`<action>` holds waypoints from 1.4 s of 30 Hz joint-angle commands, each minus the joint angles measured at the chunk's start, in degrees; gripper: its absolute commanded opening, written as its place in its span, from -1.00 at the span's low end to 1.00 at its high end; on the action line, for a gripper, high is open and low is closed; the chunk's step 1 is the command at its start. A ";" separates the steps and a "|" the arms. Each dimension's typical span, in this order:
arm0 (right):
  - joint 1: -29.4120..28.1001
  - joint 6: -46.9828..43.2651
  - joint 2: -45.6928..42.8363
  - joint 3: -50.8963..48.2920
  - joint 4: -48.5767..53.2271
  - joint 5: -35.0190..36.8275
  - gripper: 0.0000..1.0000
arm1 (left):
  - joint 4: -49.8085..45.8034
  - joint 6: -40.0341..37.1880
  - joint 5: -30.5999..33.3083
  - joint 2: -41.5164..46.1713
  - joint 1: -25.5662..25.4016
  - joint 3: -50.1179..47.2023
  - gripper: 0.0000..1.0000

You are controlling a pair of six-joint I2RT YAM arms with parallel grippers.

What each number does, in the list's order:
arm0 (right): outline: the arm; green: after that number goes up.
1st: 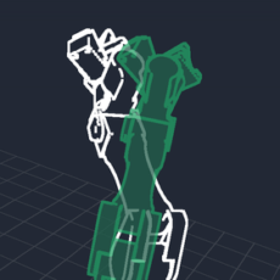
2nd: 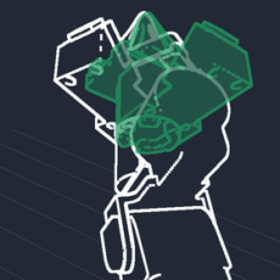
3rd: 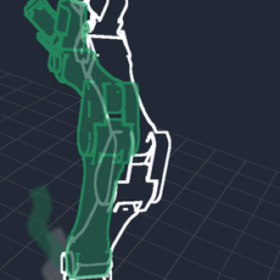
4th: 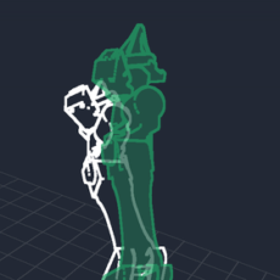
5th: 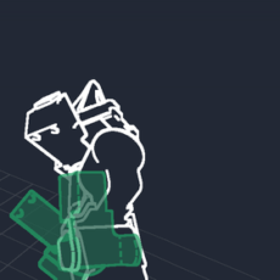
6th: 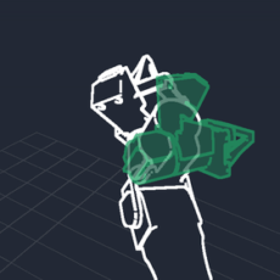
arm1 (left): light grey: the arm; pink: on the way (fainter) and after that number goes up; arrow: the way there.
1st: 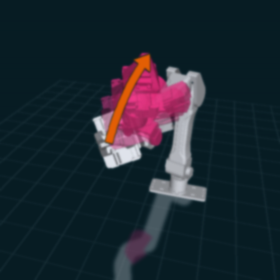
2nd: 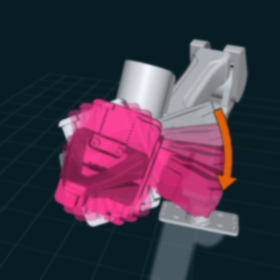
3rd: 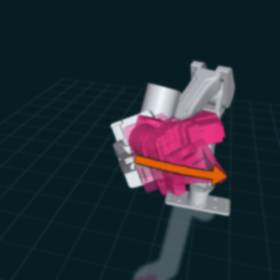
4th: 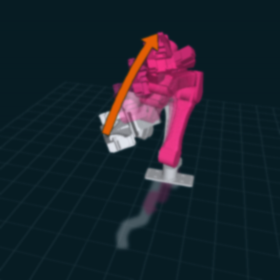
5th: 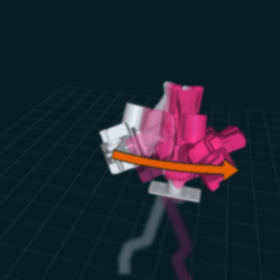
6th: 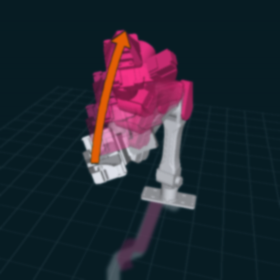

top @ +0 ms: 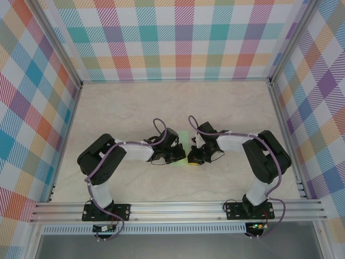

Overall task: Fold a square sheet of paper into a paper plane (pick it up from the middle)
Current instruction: Fold the triangle a second time at the center of the table.

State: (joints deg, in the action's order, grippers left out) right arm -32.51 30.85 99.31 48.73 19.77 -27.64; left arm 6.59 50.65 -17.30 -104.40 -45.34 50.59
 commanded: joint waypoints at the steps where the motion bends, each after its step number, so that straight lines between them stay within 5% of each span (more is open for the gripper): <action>1: -0.07 0.09 2.13 0.14 3.86 4.37 -0.82 | -4.30 -3.71 3.34 -2.03 -1.51 -2.53 -0.91; 19: 0.17 1.84 5.56 0.86 12.22 13.03 -0.83 | -2.72 -11.91 -1.61 -2.34 9.59 -3.00 -0.86; 42: 0.17 3.10 1.03 3.61 10.49 8.78 -0.79 | -9.76 -16.20 0.16 2.73 17.83 1.72 -0.80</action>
State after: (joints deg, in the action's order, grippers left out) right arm -32.73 32.71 100.90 52.51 25.65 -25.04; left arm 1.80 36.36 -23.11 -103.63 -29.69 51.00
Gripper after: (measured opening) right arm 0.104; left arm 0.098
